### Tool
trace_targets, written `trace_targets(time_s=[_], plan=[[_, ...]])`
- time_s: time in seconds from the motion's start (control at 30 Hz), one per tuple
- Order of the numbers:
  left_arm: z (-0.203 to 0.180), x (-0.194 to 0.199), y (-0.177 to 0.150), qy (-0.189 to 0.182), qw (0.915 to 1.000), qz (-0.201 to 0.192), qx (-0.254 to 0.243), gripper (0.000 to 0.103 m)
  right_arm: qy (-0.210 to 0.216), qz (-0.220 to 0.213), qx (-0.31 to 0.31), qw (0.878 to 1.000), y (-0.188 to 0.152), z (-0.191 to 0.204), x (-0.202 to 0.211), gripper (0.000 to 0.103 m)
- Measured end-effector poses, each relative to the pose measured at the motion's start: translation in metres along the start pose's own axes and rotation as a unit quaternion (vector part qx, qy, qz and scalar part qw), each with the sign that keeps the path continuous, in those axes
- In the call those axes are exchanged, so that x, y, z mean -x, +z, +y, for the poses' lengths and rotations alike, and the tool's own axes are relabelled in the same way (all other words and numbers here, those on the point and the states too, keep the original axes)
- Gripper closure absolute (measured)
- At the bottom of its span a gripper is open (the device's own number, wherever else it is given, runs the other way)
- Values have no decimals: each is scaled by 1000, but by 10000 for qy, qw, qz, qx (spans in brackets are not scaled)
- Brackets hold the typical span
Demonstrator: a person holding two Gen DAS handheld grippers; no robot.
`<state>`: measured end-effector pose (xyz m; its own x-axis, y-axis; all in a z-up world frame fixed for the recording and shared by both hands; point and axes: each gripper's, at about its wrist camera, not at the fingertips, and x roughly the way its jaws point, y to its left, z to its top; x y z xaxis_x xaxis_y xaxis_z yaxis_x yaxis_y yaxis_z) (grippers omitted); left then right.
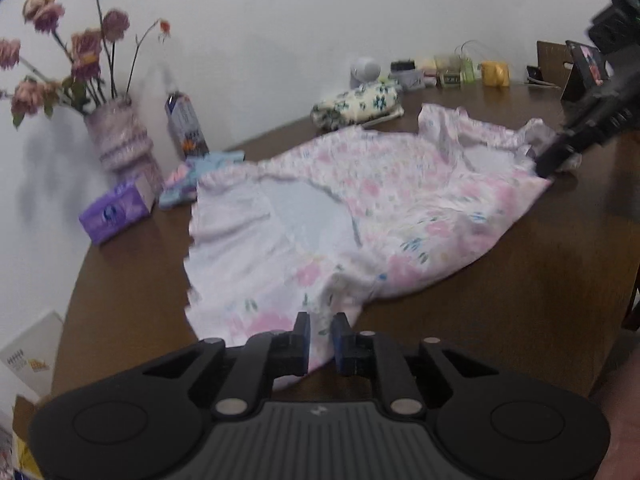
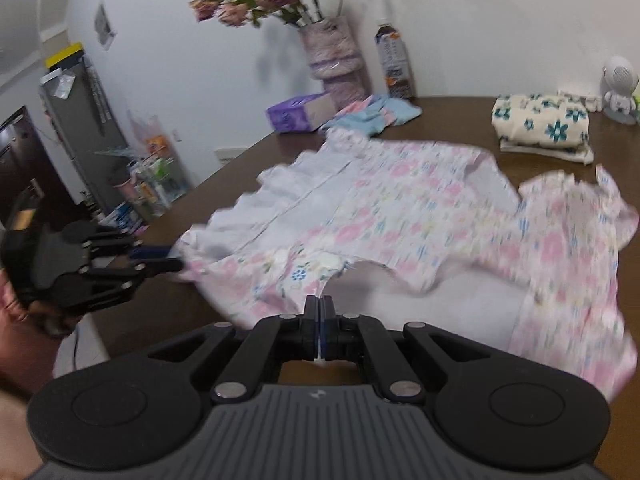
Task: Fold clothes
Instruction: 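Pull the skirt edge with the left gripper to straighten the dress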
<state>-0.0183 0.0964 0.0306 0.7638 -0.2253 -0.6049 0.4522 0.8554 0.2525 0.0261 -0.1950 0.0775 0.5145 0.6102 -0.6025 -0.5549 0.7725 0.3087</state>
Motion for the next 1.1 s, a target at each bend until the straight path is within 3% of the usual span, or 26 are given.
trace_targets(time_s=[0.03, 0.17, 0.23, 0.3, 0.37, 0.53, 0.57, 0.6, 0.67, 0.77, 0.9, 1.0, 1.1], plan=[[-1, 2, -2, -21, 10000, -19, 17, 89, -32, 86, 33, 10000, -8, 4, 1, 103], [-6, 12, 0, 29, 9997, -224, -36, 60, -113, 197, -72, 9997, -28, 7, 2, 98], [-6, 19, 6, 33, 9992, -390, -38, 59, -224, 50, -173, 9996, -28, 6, 4, 91], [-5, 23, 12, 39, 9985, -539, -6, 54, -212, -40, -298, 9993, -25, 5, 2, 76], [-2, 18, 17, 85, 9986, -520, -61, 45, -231, -17, -385, 9990, -23, 4, -6, 68], [9, -11, 21, 233, 9992, -18, -316, 43, -357, 205, -403, 9983, -31, 7, -22, 69], [11, -16, 18, 174, 9992, 93, -335, 45, -419, 252, -355, 9982, -33, 10, -23, 71], [13, -20, 15, 114, 9991, 204, -353, 52, -465, 275, -320, 9980, -35, 11, -24, 80], [15, -24, 9, -96, 9985, 358, -393, 100, -529, 280, -274, 9978, -37, 11, -23, 92], [6, -7, 4, 105, 9957, 107, -919, 101, -624, 287, -206, 9974, -41, 12, -22, 102], [-1, 11, -6, 202, 9896, 204, -1410, 100, -751, 296, -114, 9967, -45, 13, -21, 103], [15, 11, -13, 156, 9963, 358, -765, 88, -836, 301, -38, 9960, -47, 15, -20, 103], [48, 19, -12, 106, 9983, 112, 558, 62, -877, 282, 27, 9957, -47, 17, -19, 102]])
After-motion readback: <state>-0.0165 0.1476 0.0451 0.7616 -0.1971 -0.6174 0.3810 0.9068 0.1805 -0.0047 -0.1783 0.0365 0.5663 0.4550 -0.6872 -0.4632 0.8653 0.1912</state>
